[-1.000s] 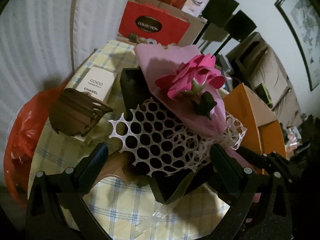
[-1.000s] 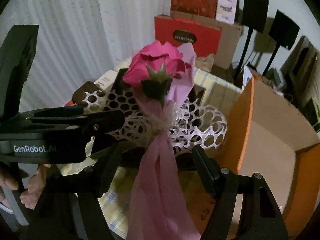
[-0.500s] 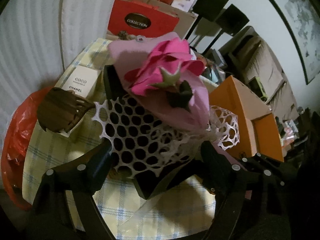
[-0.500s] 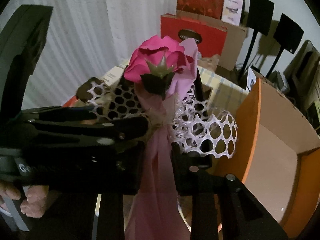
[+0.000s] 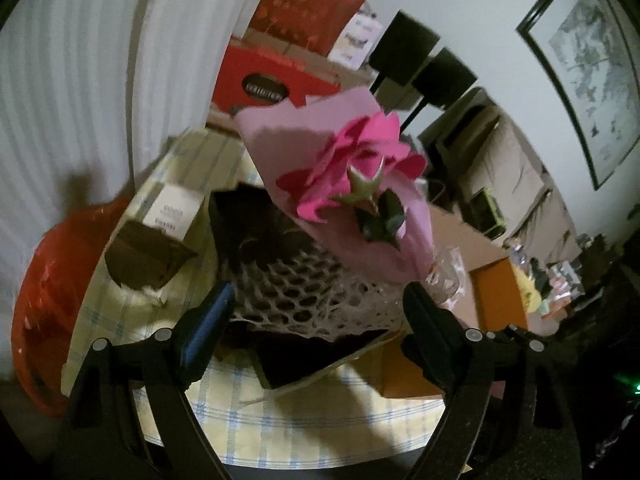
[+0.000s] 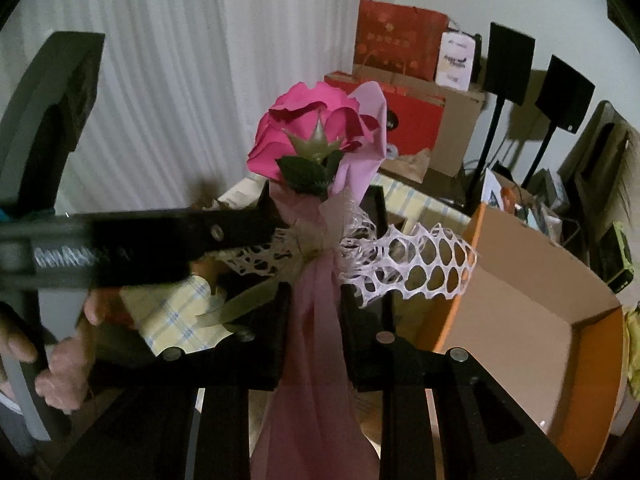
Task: Organize objects
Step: 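Close the right gripper on the bouquet's pink ribbon stem, then carry the bouquet into the orange box and open the right gripper while the left gripper grasps the black tray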
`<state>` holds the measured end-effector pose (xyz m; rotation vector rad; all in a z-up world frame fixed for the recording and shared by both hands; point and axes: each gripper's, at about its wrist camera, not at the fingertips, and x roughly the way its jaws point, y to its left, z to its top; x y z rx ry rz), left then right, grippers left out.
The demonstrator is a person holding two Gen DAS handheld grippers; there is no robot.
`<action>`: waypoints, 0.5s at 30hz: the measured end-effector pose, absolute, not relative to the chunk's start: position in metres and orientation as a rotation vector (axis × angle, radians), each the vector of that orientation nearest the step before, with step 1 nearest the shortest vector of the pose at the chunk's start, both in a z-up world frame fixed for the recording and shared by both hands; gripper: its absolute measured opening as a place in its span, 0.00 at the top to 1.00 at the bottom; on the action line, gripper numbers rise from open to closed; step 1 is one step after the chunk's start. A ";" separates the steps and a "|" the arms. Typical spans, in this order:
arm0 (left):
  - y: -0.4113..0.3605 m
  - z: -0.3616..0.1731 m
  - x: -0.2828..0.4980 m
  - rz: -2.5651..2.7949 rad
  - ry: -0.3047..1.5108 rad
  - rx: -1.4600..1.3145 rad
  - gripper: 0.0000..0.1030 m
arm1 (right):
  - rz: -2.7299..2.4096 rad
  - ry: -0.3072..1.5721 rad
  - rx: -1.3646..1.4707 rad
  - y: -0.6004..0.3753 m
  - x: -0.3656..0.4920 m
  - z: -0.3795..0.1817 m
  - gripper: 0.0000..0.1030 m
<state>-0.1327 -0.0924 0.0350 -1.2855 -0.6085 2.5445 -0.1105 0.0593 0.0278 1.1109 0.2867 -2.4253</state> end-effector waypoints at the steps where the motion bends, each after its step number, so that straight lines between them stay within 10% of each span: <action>1: -0.092 0.040 -0.131 2.547 -0.607 -1.272 0.18 | -2.429 0.287 1.106 0.061 -0.109 0.030 0.78; 15: -0.055 0.076 -0.121 2.522 -0.535 -1.195 0.17 | -2.591 0.246 1.001 0.136 -0.110 0.099 0.78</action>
